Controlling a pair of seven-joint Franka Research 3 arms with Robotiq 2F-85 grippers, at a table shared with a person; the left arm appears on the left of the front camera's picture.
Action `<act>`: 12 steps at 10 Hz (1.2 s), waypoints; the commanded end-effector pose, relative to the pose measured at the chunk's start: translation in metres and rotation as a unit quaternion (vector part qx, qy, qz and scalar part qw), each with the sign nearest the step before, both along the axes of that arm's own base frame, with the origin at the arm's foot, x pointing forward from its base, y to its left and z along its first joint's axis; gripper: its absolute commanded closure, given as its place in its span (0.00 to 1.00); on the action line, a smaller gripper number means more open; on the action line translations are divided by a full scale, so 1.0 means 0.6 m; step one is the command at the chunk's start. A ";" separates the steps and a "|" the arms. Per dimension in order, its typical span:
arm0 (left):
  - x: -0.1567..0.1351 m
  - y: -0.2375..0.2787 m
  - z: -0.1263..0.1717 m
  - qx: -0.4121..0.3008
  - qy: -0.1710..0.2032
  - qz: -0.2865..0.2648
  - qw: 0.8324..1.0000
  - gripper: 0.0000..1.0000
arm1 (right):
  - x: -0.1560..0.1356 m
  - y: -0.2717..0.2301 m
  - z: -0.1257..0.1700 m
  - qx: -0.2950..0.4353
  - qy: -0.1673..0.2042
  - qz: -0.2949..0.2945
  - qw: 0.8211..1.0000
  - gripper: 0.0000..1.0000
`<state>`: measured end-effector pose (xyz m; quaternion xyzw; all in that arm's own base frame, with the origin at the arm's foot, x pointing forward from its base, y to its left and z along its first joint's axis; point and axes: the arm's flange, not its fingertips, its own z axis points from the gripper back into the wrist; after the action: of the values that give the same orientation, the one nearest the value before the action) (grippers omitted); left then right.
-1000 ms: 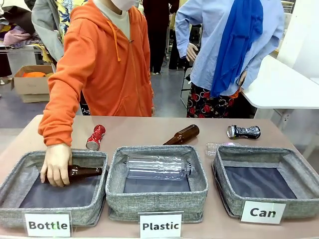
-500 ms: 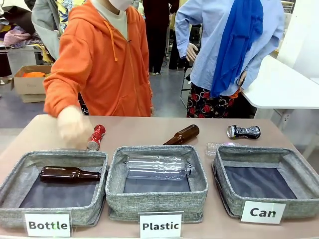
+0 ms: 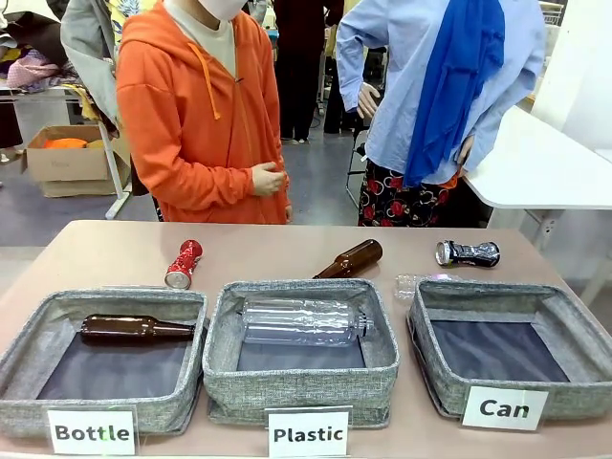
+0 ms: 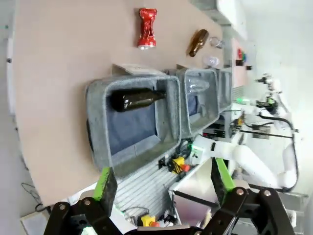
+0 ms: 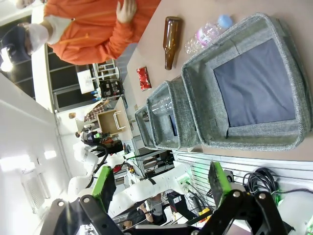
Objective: Sort the can waste into the basket.
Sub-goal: Pick up the can waste from the table and place it in the right Fabric basket.
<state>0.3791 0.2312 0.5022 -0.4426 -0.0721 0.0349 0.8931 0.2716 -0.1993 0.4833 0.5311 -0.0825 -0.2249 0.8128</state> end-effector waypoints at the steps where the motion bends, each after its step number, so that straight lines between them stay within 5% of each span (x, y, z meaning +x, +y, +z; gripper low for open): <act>1: 0.035 -0.138 0.020 0.091 -0.007 -0.023 0.996 0.00 | -0.003 -0.002 0.001 0.000 -0.012 0.005 1.000 0.00; 2: 0.070 -0.213 0.024 0.151 -0.004 -0.008 0.988 0.00 | -0.003 -0.002 0.001 0.000 -0.012 0.005 1.000 0.00; 5: 0.174 -0.460 0.018 0.309 -0.019 -0.074 0.948 0.00 | -0.003 -0.002 0.001 0.000 -0.012 0.005 1.000 0.00; 7: 0.236 -0.568 -0.006 0.359 -0.015 -0.101 0.928 0.00 | -0.003 -0.002 0.001 0.000 -0.012 0.005 1.000 0.00; 8: 0.279 -0.672 -0.097 0.420 -0.025 -0.094 0.902 0.00 | -0.003 -0.002 0.001 0.000 -0.012 0.005 1.000 0.00; 12: 0.283 -0.700 -0.140 0.419 -0.038 -0.129 0.898 0.00 | -0.003 -0.002 0.001 0.000 -0.012 0.005 1.000 0.00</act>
<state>0.5449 -0.2017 0.4019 -0.0334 -0.0521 -0.1348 0.9889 0.2714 -0.1993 0.4835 0.5312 -0.0825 -0.2248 0.8127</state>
